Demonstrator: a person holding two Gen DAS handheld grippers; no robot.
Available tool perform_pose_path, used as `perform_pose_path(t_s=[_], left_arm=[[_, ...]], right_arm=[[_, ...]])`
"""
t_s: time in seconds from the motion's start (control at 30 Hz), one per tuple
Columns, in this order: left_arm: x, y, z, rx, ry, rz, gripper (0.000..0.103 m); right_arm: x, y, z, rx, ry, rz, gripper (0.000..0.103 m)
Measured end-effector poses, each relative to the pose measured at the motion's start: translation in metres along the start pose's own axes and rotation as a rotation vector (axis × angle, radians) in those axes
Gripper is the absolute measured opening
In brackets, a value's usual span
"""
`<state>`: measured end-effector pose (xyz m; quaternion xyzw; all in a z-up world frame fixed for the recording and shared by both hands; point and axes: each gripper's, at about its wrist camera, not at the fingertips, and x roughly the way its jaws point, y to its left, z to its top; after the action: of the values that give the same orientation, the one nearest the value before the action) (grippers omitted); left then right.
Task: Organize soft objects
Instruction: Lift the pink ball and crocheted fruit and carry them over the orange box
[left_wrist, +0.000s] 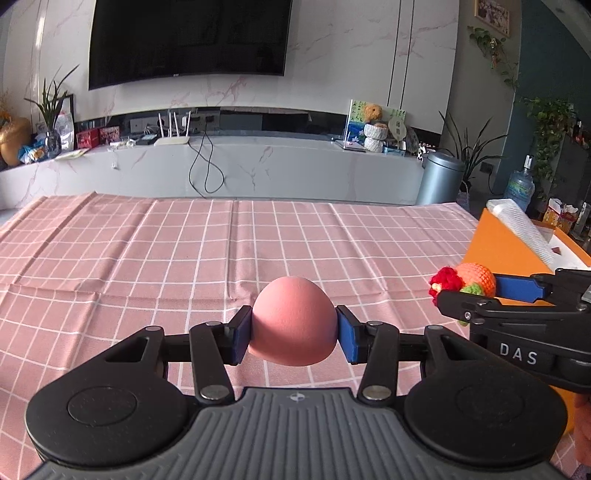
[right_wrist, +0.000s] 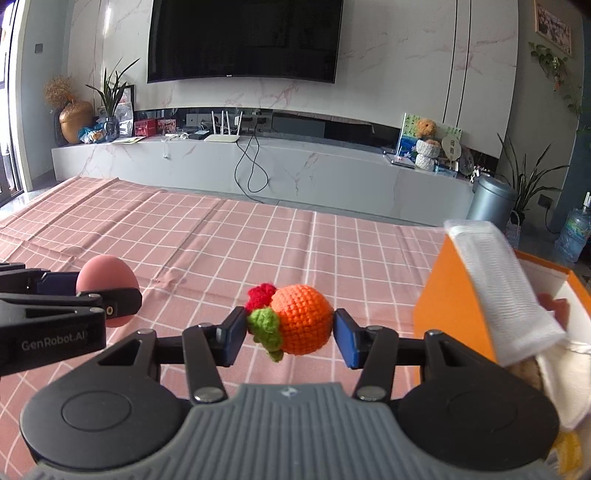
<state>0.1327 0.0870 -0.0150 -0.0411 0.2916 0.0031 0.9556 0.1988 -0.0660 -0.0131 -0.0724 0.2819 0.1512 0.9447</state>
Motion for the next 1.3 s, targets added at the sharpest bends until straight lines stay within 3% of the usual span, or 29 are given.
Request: perform_pose_path(t_s=[0.37,0.67,0.97,1.3], left_arm=[[-0.047,-0.034,0.0,0.069,-0.08,-0.013,0.054],[-0.062,-0.067,0.001,0.101,-0.074,-0.111,0.054],[-0.06,-0.12,0.007,0.171,-0.071,-0.244,0.054],[-0.048,-0.19,0.018,0.288,-0.055,-0.405,0.054]], right_arm=[[-0.072,-0.021,-0.012,0.007,-0.085,-0.033,0.051],[-0.118,-0.052,-0.02,0.03,-0.133,-0.075,0.051],[-0.143,-0.103,-0.033,0.06,-0.111,-0.116,0.051],[-0.149,-0.171,-0.039,0.057,-0.026,-0.158,0.051]])
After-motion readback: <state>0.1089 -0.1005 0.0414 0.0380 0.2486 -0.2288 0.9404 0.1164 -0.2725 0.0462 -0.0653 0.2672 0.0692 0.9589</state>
